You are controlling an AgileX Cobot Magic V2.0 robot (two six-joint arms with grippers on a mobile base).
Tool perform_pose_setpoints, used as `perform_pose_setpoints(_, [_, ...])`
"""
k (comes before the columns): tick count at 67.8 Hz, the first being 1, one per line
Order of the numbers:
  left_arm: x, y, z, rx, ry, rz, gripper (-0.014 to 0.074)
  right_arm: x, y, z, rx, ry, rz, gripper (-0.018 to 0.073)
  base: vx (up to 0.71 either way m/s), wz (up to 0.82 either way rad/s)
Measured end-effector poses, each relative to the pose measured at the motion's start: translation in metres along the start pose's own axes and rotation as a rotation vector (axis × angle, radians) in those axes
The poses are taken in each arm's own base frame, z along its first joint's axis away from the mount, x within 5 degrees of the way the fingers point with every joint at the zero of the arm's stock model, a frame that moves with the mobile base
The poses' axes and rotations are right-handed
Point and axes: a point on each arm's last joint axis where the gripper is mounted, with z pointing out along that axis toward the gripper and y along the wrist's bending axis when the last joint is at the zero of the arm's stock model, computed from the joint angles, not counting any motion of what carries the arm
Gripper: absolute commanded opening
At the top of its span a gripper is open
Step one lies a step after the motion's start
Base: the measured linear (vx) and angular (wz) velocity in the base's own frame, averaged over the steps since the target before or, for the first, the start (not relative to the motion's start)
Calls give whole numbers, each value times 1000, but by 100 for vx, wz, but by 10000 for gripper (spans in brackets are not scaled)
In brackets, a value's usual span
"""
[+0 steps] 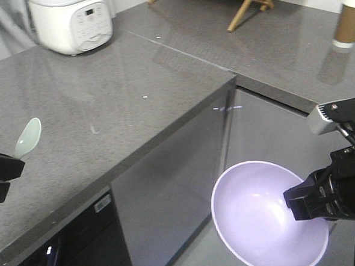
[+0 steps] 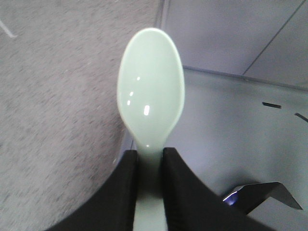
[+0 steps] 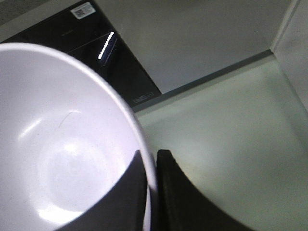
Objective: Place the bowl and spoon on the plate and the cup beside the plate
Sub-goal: 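Turn the base toward the counter with the blue plate, holding both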
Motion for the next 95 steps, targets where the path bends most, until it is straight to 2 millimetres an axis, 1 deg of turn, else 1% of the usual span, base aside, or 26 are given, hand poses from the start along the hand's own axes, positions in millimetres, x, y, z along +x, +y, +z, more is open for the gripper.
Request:
perform_pose_setpoints(34, [0,0,0,0,0,0,65,0,0,0,0,0,0,-1,0,-38])
perform_pose_setpoints(95, [0,0,0,0,0,0,65,0,0,0,0,0,0,-1,4,-27])
